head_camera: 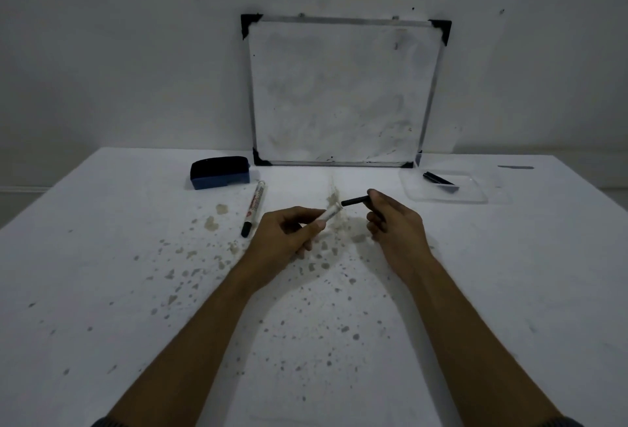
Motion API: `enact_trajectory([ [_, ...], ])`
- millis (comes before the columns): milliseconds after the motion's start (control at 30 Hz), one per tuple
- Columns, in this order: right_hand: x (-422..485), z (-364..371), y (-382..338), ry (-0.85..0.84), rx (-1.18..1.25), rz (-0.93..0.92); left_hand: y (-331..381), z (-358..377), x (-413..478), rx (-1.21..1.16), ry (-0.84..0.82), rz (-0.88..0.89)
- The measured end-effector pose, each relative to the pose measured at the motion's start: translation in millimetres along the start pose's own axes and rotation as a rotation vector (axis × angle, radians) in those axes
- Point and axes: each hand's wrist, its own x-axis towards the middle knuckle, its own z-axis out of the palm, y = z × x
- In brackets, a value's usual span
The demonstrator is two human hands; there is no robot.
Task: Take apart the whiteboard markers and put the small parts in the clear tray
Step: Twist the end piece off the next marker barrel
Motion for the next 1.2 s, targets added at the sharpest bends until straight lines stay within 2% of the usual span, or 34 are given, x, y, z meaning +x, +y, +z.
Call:
enact_trajectory([
  [133, 0, 0, -2, 0.014, 0.012, 0.019, 0, 3, -3, 0.064, -0.021, 0.014],
  [367, 2, 0, 1, 0.033, -0.014, -0.009, -2, 0, -2, 0.043, -0.026, 0.024],
  [467, -1, 2, 5, 0.076, -0.122, -0.105, -3, -2, -2, 0.075, -0.043, 0.031],
  [567, -6, 5, 6, 0.116, -0.220, -0.280, -4, -1, -3, 0.081, -0.055, 0.044],
  [700, -13, 13, 5, 0.020, -0.326, -0.454, -3, 4, -4, 0.065, -0.037, 0.042],
  [867, -22, 27, 17, -0.053, -0.431, -0.533, 0, 0, -5, 0.082, -0.031, 0.057],
  [967, -26, 31, 21, -0.154, -0.560, -0.592, 2, -3, -3, 0.011, -0.004, 0.054],
  [1067, -28, 35, 26, -0.257, -0.648, -0.619, 2, -8, -1, -0.045, 0.041, 0.058],
  [1200, -23, 41, 37, -0.285, -0.823, -0.579, 4, -19, 1, -0.131, 0.129, 0.058],
])
